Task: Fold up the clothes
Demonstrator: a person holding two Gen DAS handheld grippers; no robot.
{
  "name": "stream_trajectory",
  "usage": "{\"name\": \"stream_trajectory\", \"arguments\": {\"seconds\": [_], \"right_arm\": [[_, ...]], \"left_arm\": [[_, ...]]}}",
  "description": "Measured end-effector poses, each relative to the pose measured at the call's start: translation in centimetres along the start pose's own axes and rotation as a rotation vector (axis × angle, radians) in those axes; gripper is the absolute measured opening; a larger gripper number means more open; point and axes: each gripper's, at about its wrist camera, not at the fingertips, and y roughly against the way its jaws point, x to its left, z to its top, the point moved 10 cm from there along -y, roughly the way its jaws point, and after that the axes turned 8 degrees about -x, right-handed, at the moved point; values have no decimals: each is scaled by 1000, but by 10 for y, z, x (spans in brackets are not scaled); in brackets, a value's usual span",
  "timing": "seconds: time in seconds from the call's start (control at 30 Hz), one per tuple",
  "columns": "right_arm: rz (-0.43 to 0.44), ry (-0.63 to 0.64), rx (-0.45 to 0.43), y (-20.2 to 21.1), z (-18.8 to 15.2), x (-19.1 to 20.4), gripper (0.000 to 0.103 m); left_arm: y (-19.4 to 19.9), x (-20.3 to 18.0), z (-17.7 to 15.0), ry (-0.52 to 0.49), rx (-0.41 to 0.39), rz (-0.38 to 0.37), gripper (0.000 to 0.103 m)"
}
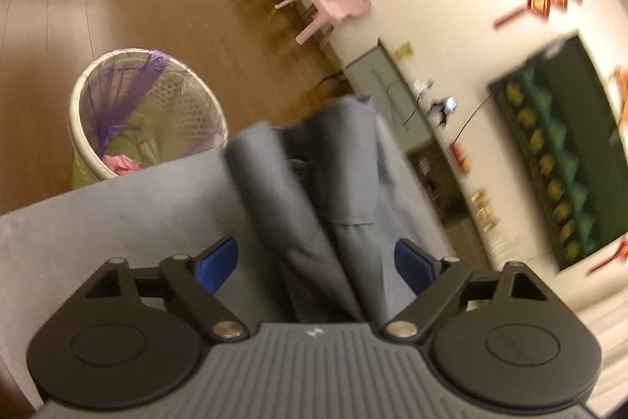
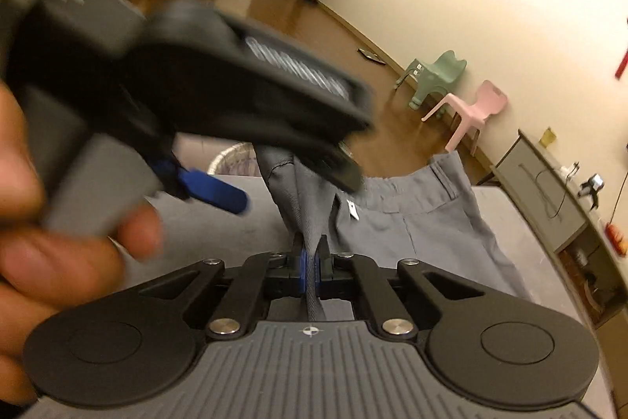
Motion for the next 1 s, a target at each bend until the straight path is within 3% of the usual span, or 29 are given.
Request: {"name": "stream_trajectory", "arguments": {"seconds": [0.03, 0.07, 0.1, 0.13, 0.2, 0.3, 0.33, 0.4, 0.47, 0.57, 0.63, 0.7, 0.87, 0.9, 0.93, 1.0], "right_arm": [[13, -13, 4, 1, -3, 0, 2], [26, -25, 8, 2, -6, -1, 2], [42, -37, 15, 4, -10, -3, 2], [67, -41, 26, 5, -14, -5, 2], [130, -57, 44, 7, -19, -11, 5], [193, -150, 33, 25, -11, -49, 34], [199, -200, 18, 32, -5, -68, 35], [165, -281, 1, 34, 3, -114, 36], [73, -342, 17, 14, 6, -170, 36], [35, -414, 66, -28, 8, -230, 50], [33, -334, 78, -58, 19, -240, 77], [34, -221, 84, -88, 33, -243, 87], [39, -20, 167, -175, 59, -239, 83], [52, -49, 214, -191, 56, -239, 57], [75, -100, 279, -205, 50, -237, 24], [91, -205, 355, -226, 40, -247, 22]], "left_arm": [[-5, 2, -2, -17, 0, 22, 58], [-10, 5, -4, -34, -1, 45, 33], [-10, 8, -5, -47, -7, 69, 23], [-9, 10, -6, -60, -16, 83, 20], [-4, 8, -8, -72, -25, 90, 17], [6, 2, -9, -80, -40, 89, 17], [7, -1, -10, -92, -45, 88, 16], [12, -6, -9, -128, -58, 114, 16], [10, -6, -10, -126, -61, 122, 16], [9, -2, -9, -113, -50, 109, 16], [9, -2, -10, -119, -53, 103, 16], [9, -3, -10, -134, -57, 100, 16], [8, -5, -10, -184, -57, 77, 17], [7, -5, -9, -181, -54, 64, 17], [7, -4, -7, -178, -51, 52, 17], [5, -2, -5, -171, -45, 27, 16]]}}
